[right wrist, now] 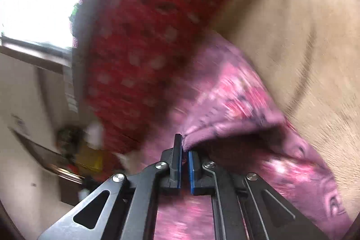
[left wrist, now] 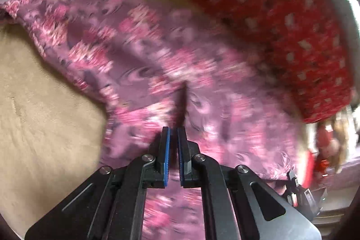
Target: Fold small clothes
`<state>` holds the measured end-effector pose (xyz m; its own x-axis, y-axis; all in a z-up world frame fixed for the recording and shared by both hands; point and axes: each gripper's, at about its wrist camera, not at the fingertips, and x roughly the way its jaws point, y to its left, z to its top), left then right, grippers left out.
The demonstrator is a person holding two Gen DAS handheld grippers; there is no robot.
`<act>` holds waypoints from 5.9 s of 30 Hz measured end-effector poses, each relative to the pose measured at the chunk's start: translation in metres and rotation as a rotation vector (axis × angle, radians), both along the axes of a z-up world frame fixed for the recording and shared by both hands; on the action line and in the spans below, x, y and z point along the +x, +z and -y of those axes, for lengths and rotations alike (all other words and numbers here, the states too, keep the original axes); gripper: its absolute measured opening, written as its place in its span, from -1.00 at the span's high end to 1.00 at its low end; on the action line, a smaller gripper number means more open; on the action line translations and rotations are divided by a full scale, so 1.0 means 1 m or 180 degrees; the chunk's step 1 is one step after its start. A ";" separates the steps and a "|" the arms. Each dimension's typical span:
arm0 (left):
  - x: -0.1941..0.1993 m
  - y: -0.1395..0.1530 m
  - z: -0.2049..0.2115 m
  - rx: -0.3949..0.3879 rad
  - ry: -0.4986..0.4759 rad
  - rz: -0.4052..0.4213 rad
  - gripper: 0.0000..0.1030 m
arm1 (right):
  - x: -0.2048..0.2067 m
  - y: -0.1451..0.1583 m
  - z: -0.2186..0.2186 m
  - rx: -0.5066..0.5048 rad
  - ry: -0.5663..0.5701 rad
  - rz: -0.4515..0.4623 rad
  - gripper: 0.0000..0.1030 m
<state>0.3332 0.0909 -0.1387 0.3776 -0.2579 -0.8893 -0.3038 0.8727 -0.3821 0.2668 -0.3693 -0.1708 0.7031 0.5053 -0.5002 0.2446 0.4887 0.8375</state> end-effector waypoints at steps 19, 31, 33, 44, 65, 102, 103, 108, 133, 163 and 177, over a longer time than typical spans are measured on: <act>-0.010 -0.013 0.001 -0.0630 -0.0211 0.0049 0.82 | 0.027 0.039 -0.151 -0.0981 0.1147 0.0299 0.78; -0.028 0.023 -0.210 -0.0390 0.0882 0.0303 0.06 | 0.045 0.001 -0.272 -0.1509 0.1862 0.0732 0.69; -0.026 0.021 -0.251 -0.0407 0.1121 0.0270 0.06 | 0.043 0.002 -0.271 -0.1495 0.1843 0.0751 0.70; 0.008 -0.005 -0.288 -0.0187 0.1500 0.0003 0.92 | 0.045 -0.006 -0.254 -0.1152 0.1801 0.0786 0.80; -0.148 -0.012 -0.332 -0.1134 0.2062 0.0520 -0.24 | 0.048 -0.011 -0.247 -0.0988 0.1765 0.0773 0.92; -0.014 0.087 -0.008 -0.0720 0.0160 0.0589 0.96 | 0.037 0.016 -0.122 -0.2767 0.1411 0.0419 0.27; -0.011 0.083 0.006 -0.0704 0.0105 0.0546 0.96 | 0.034 0.013 -0.115 -0.2621 0.1361 0.0478 0.26; -0.003 0.055 0.058 -0.0604 -0.0103 0.0354 0.96 | 0.032 0.003 -0.104 -0.2381 0.1281 0.0631 0.25; -0.061 -0.014 -0.029 -0.1292 0.0463 0.0135 -0.07 | 0.027 0.051 -0.180 -0.2241 0.1686 0.0965 -0.04; -0.060 -0.010 -0.017 -0.1562 0.0547 0.0206 -0.07 | 0.021 0.017 -0.025 -0.0688 0.0270 0.0359 -0.07; -0.044 0.010 -0.026 -0.1145 0.0525 0.0262 0.96 | 0.042 0.053 0.008 -0.0722 0.0264 0.0748 0.89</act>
